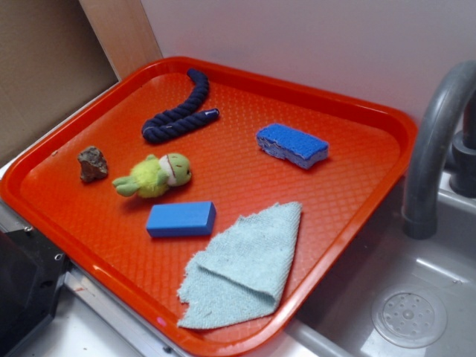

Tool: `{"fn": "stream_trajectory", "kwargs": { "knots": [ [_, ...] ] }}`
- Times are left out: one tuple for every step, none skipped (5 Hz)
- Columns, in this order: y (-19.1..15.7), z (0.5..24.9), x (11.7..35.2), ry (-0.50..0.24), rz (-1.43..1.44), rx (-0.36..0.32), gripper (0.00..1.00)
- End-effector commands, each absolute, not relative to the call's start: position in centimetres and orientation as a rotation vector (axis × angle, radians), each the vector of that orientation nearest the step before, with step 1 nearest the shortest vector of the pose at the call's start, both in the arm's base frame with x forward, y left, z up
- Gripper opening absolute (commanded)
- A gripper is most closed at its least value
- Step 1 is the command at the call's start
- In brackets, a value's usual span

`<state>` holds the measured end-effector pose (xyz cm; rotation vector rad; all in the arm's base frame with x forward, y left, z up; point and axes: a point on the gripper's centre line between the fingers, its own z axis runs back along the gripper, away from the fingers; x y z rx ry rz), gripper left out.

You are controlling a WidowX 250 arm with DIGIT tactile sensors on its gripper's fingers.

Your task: Grab the blue sponge.

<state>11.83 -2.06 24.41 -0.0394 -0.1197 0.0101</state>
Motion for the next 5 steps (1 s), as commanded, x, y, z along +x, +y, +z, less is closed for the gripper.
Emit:
{"fn": "stream_trajectory", "kwargs": {
  "knots": [
    [-2.1,24.4,11.8,-0.12,0.01,-0.039,1.0],
    [-3.9,23.8,14.8,-0.14,-0.239,-0.078,1.0],
    [-6.1,23.3,17.1,-0.117,-0.496,0.01,1.0],
    [-8.2,22.7,19.3,-0.13,-0.66,0.097,1.0],
    [-11.0,20.0,22.6,-0.087,-0.88,0.21,1.0]
  ]
}}
